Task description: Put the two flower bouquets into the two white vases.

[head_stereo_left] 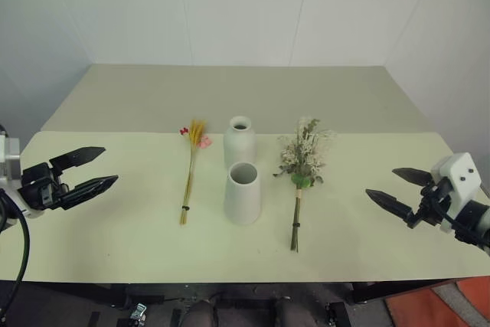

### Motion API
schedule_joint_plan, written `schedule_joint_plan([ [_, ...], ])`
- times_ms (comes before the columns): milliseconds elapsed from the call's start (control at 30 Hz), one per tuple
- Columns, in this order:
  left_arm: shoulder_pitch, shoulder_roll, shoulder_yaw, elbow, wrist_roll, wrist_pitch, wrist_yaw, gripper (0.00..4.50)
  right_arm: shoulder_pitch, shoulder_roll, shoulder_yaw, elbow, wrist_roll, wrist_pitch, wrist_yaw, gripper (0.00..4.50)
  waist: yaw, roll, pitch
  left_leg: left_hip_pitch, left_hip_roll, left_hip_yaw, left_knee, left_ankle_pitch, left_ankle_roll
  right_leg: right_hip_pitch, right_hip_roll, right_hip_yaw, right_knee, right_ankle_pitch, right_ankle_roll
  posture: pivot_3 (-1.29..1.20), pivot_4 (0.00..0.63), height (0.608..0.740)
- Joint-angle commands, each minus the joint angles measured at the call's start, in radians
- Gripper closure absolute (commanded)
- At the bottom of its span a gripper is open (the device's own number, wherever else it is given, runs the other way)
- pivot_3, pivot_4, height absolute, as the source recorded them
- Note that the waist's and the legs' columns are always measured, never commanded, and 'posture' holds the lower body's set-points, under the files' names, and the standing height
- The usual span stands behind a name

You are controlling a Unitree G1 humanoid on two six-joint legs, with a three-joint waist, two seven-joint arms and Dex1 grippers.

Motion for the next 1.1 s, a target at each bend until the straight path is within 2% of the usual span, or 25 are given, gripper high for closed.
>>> schedule_joint_plan([
  [33,-0.018,0.014,0.002,-0.007,-0.002,-0.01,-0.004,0.0,-0.009,0.003,-0.057,-0.016,0.033,-0.034,0.011,0.02,0.0,0.0,0.0,0.0,0.0,0.0,0.0,0.0,0.0,0.0,0.0,0.0,0.0,0.0,0.0,0.0,0.15,0.74],
  [300,-0.018,0.018,0.002,-0.01,-0.006,-0.007,-0.001,0.0,-0.016,0.008,-0.056,-0.008,0.041,-0.041,0.002,0.02,0.0,0.0,0.0,0.0,0.0,0.0,0.0,0.0,0.0,0.0,0.0,0.0,0.0,0.0,0.0,0.0,0.15,0.74],
  [467,-0.018,0.017,0.0,-0.016,-0.007,-0.004,0.0,0.0,-0.031,-0.012,-0.031,-0.021,0.058,0.026,-0.013,0.02,0.0,0.0,0.0,0.0,0.0,0.0,0.0,0.0,0.0,0.0,0.0,0.0,0.0,0.0,0.0,0.0,0.15,0.74],
  [600,-0.018,0.022,-0.024,-0.029,0.003,-0.008,-0.012,0.0,-0.134,-0.028,0.067,-0.074,0.082,0.202,-0.11,0.02,-0.005,0.0,0.0,0.0,0.0,0.0,0.0,0.0,0.0,-0.001,0.0,0.0,0.0,0.001,-0.001,0.0,0.15,0.74],
  [733,-0.034,0.028,-0.042,-0.035,0.011,-0.015,-0.024,0.0,-0.311,-0.049,0.149,-0.11,0.157,0.5,-0.232,0.02,-0.005,0.0,0.0,-0.002,0.001,0.001,0.0,0.0,0.0,-0.006,0.001,0.001,0.002,0.002,-0.003,0.0,0.15,0.74],
  [900,-0.069,0.036,-0.055,-0.007,0.021,-0.021,-0.036,0.0,-0.611,0.073,0.169,-0.118,0.276,1.019,-0.386,0.02,-0.003,0.0,0.0,-0.009,0.006,0.0,0.0,0.0,0.0,-0.013,0.007,0.002,0.001,0.008,0.001,0.0,0.15,0.74],
  [1000,-0.077,0.033,-0.065,0.002,0.026,-0.026,-0.044,0.0,-0.656,0.146,0.206,-0.153,0.34,1.088,-0.492,0.02,0.0,0.0,0.0,-0.011,0.011,0.0,-0.001,0.0,0.0,-0.015,0.013,0.001,0.001,0.011,-0.008,0.0,0.15,0.74],
  [1100,-0.076,0.027,-0.074,0.004,0.03,-0.033,-0.049,0.0,-0.636,0.199,0.236,-0.134,0.378,1.088,-0.637,0.02,0.001,0.0,0.0,-0.014,0.011,0.0,-0.003,0.0,0.0,-0.018,0.013,0.0,0.001,0.01,-0.01,0.0,0.15,0.74],
])
